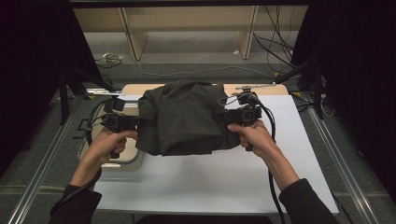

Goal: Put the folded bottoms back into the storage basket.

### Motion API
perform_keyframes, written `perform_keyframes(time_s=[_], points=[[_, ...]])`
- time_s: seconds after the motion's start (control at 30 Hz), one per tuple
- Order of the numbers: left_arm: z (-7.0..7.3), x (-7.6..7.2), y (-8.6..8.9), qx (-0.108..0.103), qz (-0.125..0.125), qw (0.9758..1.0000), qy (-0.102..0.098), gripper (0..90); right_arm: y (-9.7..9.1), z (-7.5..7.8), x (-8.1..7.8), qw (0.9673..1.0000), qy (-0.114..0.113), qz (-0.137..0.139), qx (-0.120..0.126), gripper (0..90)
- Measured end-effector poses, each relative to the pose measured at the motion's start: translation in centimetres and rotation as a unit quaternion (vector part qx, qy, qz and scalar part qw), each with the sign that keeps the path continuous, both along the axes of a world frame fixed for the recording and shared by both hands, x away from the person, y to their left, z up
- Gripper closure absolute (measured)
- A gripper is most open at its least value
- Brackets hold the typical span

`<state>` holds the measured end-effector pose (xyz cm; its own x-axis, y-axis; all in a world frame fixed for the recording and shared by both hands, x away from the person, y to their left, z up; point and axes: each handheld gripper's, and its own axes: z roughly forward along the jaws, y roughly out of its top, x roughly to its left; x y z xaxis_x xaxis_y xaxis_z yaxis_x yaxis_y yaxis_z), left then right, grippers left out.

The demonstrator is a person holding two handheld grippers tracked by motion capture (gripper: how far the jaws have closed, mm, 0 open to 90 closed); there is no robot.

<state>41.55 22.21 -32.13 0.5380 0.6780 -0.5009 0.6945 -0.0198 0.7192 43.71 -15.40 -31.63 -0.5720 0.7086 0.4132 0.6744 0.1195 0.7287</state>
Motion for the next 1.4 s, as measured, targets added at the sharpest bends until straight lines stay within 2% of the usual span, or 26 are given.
perform_keyframes(time_s=[0.1,0.13,0.17,0.2,0.27,0.33,0.37,0.47,0.5,0.63,0.8,1.0,1.03,1.07,1.13,1.17,1.4], points=[[0.6,-0.2,1.5,-0.003,0.013,0.9999,-0.005,78.3,1.5,0.6,0.6,1.0,-0.002,0.008,0.003,77.7],[0.6,-0.2,1.5,-0.003,0.013,0.9999,-0.005,78.3,2.0,0.9,0.8,0.9999,-0.005,0.011,0.003,77.7],[1.1,-0.4,2.6,-0.004,0.023,0.9997,-0.01,78.3,2.6,1.1,0.9,0.9999,-0.007,0.014,0.004,77.7],[1.1,-0.4,2.6,-0.004,0.023,0.9997,-0.01,78.3,2.6,1.1,0.9,0.9999,-0.007,0.014,0.004,77.7],[1.6,-0.7,4.3,-0.008,0.04,0.999,-0.017,78.3,4.5,1.8,1.3,0.9996,-0.012,0.024,0.008,77.7],[1.7,-0.8,4.8,-0.009,0.044,0.9988,-0.018,78.3,5.1,1.9,1.4,0.9995,-0.013,0.028,0.007,77.7],[1.8,-1.0,5.8,-0.014,0.054,0.9982,-0.019,78.2,6.5,2.1,1.8,0.9993,-0.014,0.035,0.006,77.7],[1.9,-1.1,6.5,-0.014,0.062,0.9978,-0.02,78.2,7.5,2.3,2.0,0.9991,-0.013,0.04,0.007,77.7],[1.9,-1.2,7.3,-0.015,0.071,0.9972,-0.021,78.3,8.5,2.4,2.3,0.9988,-0.013,0.045,0.011,77.7],[1.9,-1.4,8.9,-0.021,0.09,0.9955,-0.02,78.3,10.5,2.7,2.7,0.9985,-0.013,0.053,0.009,77.6],[1.9,-1.6,10.5,-0.03,0.114,0.9928,-0.021,78.3,12.7,3.1,2.9,0.9977,-0.018,0.064,0.012,77.5],[2.2,-2.0,12.0,-0.034,0.131,0.9904,-0.026,78.3,14.9,3.6,2.9,0.997,-0.022,0.072,0.016,77.5],[2.3,-2.3,12.8,-0.036,0.139,0.9892,-0.029,78.3,15.7,3.7,2.9,0.9967,-0.022,0.075,0.023,77.4],[2.3,-2.4,13.2,-0.041,0.145,0.9881,-0.03,78.3,16.1,3.7,2.9,0.9965,-0.02,0.077,0.023,77.4],[2.4,-2.5,13.5,-0.042,0.147,0.9877,-0.032,78.2,16.5,3.7,2.9,0.9964,-0.018,0.078,0.026,77.4],[2.3,-2.7,14.1,-0.044,0.155,0.9865,-0.031,78.3,17.2,3.6,3.0,0.9962,-0.017,0.081,0.028,77.3],[1.6,-2.6,15.4,-0.034,0.17,0.9847,-0.018,78.2,19.1,2.8,3.1,0.996,-0.008,0.086,0.024,77.2]])
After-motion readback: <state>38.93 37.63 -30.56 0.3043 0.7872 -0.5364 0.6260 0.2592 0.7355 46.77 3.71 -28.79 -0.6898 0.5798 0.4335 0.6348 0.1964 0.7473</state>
